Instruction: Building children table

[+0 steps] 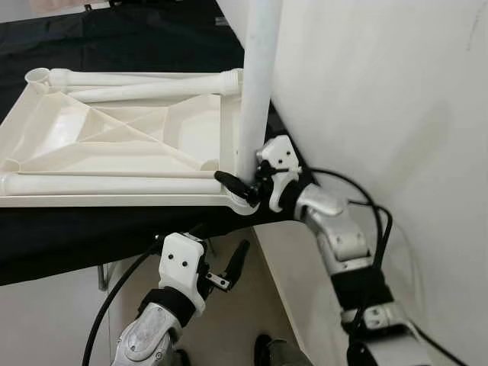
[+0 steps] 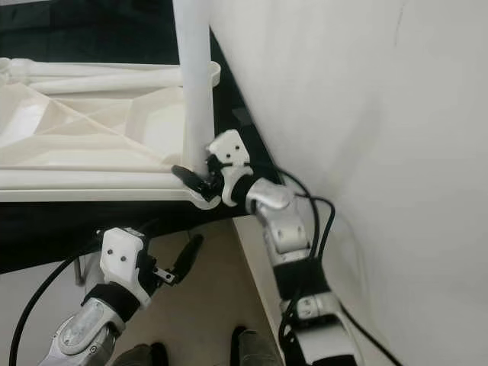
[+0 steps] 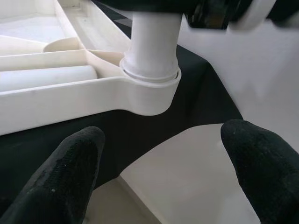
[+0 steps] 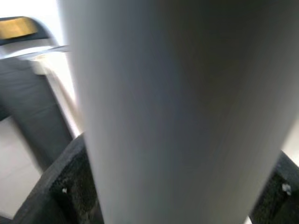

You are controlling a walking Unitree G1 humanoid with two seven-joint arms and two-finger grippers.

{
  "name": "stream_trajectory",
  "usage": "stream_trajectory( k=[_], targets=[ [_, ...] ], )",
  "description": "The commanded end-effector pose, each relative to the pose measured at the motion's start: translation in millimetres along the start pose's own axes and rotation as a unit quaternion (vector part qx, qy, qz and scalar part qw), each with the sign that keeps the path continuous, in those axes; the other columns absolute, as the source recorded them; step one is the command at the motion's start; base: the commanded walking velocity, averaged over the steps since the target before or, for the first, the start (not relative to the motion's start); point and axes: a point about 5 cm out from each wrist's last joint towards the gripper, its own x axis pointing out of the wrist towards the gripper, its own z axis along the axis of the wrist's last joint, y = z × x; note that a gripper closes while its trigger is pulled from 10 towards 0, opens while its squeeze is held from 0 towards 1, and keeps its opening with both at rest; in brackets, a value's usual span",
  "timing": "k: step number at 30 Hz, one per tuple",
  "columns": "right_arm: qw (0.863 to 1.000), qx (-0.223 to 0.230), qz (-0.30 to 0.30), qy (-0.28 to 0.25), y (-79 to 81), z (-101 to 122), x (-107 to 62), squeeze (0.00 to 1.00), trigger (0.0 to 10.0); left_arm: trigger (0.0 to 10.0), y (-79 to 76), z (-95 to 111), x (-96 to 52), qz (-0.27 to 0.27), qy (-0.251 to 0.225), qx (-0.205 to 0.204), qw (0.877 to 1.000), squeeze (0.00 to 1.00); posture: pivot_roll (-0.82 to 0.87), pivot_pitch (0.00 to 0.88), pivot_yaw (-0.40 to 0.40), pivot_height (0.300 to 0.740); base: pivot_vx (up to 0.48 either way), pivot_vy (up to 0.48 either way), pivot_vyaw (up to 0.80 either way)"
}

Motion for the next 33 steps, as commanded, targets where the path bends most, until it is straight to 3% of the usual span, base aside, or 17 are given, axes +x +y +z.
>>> stream_trajectory(
  k=[1, 8, 13, 14, 17, 18, 25, 29, 31, 32, 33],
  targets=[
    [0.995, -0.019, 0.088, 0.030, 1.0, -8, -2.5, 0.00, 10.0, 10.0, -1.4, -4, -2.7, 0.004, 0.009, 0.004, 1.000, 0.00, 0.08, 0.246, -0.061, 0.740, 0.000, 0.000, 0.00],
    [0.980, -0.018, 0.185, 0.067, -11.7, -11, -14.8, 0.00, 10.0, 10.0, -2.4, 1, -5.8, 0.014, 0.002, 0.016, 1.000, 0.00, 0.10, 0.248, -0.064, 0.740, 0.000, 0.000, 0.00],
    [0.979, -0.014, 0.191, 0.071, -22.1, -7, -10.7, 0.00, 10.0, 10.0, -2.5, 5, -7.5, 0.017, -0.001, 0.027, 0.999, 0.00, 0.11, 0.246, -0.063, 0.740, 0.000, 0.000, 0.00],
    [0.978, -0.008, 0.198, 0.068, -23.8, -6, -9.9, 0.00, 7.4, 10.0, -2.8, 6, -7.7, 0.016, -0.002, 0.029, 0.999, 0.00, 0.11, 0.244, -0.063, 0.740, 0.000, 0.000, 0.00],
    [0.977, -0.003, 0.203, 0.066, -24.8, -5, -9.6, 0.00, 7.4, 10.0, -3.1, 7, -7.7, 0.015, -0.003, 0.030, 0.999, 0.00, 0.11, 0.242, -0.062, 0.740, 0.000, 0.000, 0.00],
    [0.975, -0.001, 0.212, 0.062, -25.6, -5, -9.3, 0.00, 0.0, 10.0, -3.0, 7, -7.9, 0.014, -0.003, 0.031, 0.999, 0.00, 0.12, 0.241, -0.062, 0.740, 0.000, 0.000, 0.00],
    [0.974, 0.011, 0.222, 0.050, -27.5, -6, -10.6, 0.00, 0.0, 10.0, -3.0, 5, -8.3, 0.016, 0.000, 0.029, 0.999, 0.00, 0.11, 0.236, -0.060, 0.740, 0.000, 0.000, 0.00],
    [0.980, 0.010, 0.191, 0.046, -31.2, -10, -13.4, 0.00, 0.0, 10.0, -3.3, 3, -8.6, 0.014, 0.002, 0.025, 1.000, 0.00, 0.10, 0.234, -0.057, 0.740, 0.000, 0.000, 0.00],
    [0.990, 0.012, 0.137, 0.038, -35.1, -15, -15.5, 0.00, 0.0, 10.0, -3.4, 3, -8.7, 0.013, 0.002, 0.023, 1.000, 0.00, 0.09, 0.235, -0.058, 0.740, 0.000, 0.000, 0.00],
    [0.990, 0.012, 0.137, 0.038, -35.1, -15, -15.5, 0.00, 0.0, 10.0, -3.4, 3, -8.7, 0.013, 0.002, 0.023, 1.000, 0.00, 0.09, 0.235, -0.058, 0.740, 0.000, 0.000, 0.00],
    [0.997, 0.022, 0.063, 0.039, -36.9, -25, -17.0, 0.00, 0.0, 10.0, -3.4, 3, -8.8, 0.012, 0.002, 0.021, 1.000, 0.00, 0.09, 0.238, -0.060, 0.740, 0.000, 0.000, 0.00]
  ],
)
